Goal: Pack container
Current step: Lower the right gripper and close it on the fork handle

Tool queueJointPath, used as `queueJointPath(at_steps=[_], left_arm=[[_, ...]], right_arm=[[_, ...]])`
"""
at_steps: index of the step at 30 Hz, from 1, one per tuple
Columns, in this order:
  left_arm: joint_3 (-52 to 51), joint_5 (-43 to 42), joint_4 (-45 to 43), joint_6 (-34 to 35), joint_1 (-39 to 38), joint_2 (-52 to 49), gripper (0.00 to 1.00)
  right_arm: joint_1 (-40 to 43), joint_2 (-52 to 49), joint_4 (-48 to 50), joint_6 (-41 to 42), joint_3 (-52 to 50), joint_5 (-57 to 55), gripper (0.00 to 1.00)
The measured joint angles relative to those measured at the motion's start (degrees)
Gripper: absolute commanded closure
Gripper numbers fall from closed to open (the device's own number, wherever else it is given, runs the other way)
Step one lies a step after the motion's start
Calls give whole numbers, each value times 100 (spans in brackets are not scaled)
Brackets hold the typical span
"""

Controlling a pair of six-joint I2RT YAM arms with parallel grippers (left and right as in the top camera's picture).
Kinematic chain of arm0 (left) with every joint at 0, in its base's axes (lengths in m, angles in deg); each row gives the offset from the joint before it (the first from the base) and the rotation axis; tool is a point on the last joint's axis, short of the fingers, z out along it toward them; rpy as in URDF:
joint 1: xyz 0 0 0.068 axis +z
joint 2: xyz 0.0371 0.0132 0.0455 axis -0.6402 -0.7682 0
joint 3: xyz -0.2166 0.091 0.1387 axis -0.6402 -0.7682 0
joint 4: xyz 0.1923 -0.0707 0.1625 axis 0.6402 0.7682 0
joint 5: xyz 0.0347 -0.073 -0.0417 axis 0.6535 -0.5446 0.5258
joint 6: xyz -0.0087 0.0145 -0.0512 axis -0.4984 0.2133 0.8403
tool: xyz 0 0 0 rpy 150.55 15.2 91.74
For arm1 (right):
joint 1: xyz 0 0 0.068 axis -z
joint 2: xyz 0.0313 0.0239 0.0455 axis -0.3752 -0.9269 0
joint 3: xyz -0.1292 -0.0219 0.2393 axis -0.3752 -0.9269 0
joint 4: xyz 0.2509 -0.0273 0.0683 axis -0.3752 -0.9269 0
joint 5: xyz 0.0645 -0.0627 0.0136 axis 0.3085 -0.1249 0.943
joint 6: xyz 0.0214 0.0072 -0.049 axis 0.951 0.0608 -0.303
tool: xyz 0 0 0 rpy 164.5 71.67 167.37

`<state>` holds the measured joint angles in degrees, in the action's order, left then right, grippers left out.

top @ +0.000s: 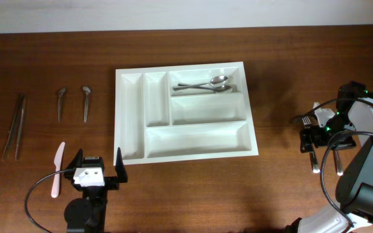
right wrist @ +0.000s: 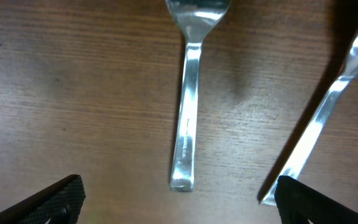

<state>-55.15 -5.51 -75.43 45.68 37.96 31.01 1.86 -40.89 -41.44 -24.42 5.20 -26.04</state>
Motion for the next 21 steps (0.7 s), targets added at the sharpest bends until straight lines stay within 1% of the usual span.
queueJointPath(at_steps=[7, 16, 21], left_arm=[[0, 0, 0, 0, 0, 0, 1], [0, 0, 0, 0, 0, 0, 1], [0, 0, 0, 0, 0, 0, 1]], right_arm=[[0, -17, 339, 4, -2, 227, 1], [0, -37, 466, 26, -2, 326, 1], [0, -260, 490, 26, -2, 345, 1]])
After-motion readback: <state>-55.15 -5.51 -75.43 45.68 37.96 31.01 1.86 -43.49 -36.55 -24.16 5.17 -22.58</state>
